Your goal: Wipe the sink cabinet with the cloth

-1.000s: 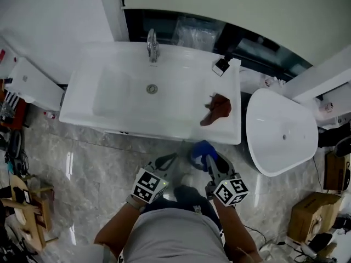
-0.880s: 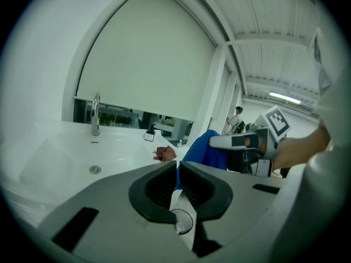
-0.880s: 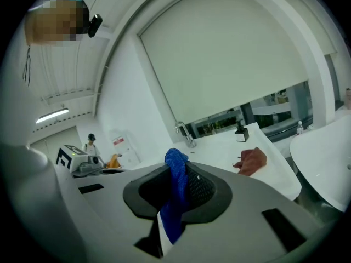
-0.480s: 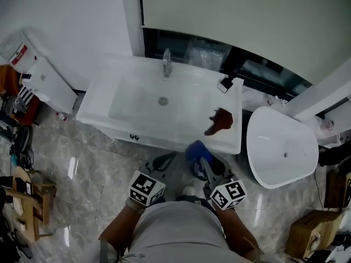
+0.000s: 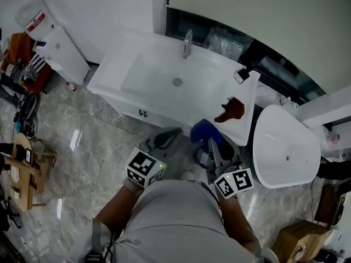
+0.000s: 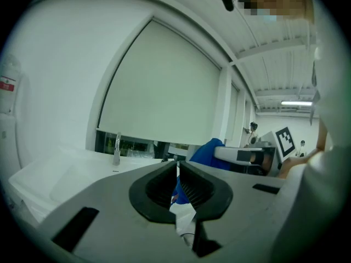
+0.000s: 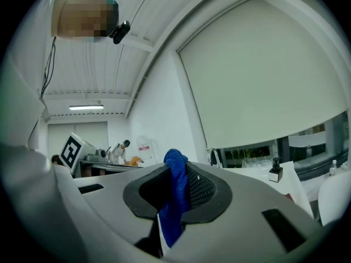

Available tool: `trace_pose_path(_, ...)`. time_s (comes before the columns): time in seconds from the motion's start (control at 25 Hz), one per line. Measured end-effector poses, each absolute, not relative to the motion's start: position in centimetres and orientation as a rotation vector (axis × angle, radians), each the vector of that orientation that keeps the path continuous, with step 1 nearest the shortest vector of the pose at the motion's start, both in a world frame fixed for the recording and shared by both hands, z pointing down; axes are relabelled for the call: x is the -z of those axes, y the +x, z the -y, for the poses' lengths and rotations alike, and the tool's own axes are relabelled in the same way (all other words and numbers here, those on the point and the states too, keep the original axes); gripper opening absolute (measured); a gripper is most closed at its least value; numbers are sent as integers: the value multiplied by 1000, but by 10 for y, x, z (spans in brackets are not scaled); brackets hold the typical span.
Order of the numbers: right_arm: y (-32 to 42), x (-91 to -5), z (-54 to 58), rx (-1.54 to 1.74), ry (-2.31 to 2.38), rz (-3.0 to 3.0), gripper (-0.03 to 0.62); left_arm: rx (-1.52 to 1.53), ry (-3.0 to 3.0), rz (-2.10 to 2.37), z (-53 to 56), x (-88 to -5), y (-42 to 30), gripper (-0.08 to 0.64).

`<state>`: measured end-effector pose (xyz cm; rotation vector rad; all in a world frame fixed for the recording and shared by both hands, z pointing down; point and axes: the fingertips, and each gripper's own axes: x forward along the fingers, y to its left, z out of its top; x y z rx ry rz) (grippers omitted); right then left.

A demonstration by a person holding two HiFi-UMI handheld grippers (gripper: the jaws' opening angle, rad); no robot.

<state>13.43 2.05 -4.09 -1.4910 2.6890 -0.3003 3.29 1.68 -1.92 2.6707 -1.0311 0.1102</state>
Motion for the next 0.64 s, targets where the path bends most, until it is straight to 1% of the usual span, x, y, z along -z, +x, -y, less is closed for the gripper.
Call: trace_pose_path(0.64,170,38,-30,340,-1518,-2649,57,-122,2686,1047,-30,25,53,11)
